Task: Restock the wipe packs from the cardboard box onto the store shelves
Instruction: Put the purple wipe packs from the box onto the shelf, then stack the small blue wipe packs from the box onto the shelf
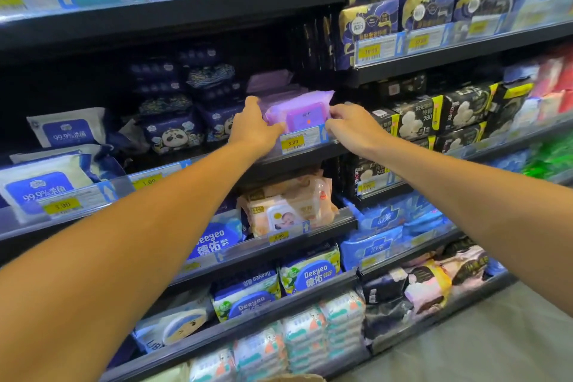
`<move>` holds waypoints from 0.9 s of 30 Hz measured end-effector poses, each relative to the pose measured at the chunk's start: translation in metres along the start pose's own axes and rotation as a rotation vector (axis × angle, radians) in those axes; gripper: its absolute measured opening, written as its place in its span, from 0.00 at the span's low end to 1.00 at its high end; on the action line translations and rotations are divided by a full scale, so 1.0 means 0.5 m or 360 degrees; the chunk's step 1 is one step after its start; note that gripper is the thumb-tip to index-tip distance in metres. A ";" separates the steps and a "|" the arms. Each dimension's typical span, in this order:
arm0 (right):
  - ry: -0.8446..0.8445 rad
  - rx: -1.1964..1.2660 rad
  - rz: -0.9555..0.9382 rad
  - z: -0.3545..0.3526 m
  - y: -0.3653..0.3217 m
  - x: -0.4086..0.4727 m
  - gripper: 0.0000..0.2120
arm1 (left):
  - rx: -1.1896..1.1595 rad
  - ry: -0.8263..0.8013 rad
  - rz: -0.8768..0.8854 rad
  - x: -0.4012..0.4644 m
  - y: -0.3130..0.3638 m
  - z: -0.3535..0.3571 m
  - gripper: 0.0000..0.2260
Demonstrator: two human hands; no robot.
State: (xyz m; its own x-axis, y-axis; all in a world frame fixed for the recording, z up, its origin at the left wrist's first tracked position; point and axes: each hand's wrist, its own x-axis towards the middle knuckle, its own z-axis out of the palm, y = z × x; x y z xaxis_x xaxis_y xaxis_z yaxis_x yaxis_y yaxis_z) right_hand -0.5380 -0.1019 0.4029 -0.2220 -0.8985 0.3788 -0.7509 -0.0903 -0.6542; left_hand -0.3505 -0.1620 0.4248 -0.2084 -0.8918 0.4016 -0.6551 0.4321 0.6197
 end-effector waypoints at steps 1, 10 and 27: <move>-0.0043 -0.0070 0.0007 -0.002 0.003 0.005 0.16 | 0.0040 -0.0078 0.0003 -0.002 -0.004 -0.007 0.27; 0.0218 -0.0385 -0.0368 0.001 -0.001 -0.089 0.25 | 0.0404 -0.0301 0.0276 -0.116 -0.033 -0.092 0.36; -0.0812 -0.0651 -0.0691 0.333 0.118 -0.511 0.32 | 0.1038 -0.0814 0.0752 -0.620 -0.457 -0.011 0.24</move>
State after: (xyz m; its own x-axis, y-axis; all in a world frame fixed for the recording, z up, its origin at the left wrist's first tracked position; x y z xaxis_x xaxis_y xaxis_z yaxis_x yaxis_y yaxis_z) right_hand -0.4220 0.0507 0.1587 0.3827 -0.9142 0.1332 -0.8964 -0.4023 -0.1859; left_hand -0.1322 0.0163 0.1627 -0.7464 -0.6613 0.0746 -0.6654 0.7408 -0.0914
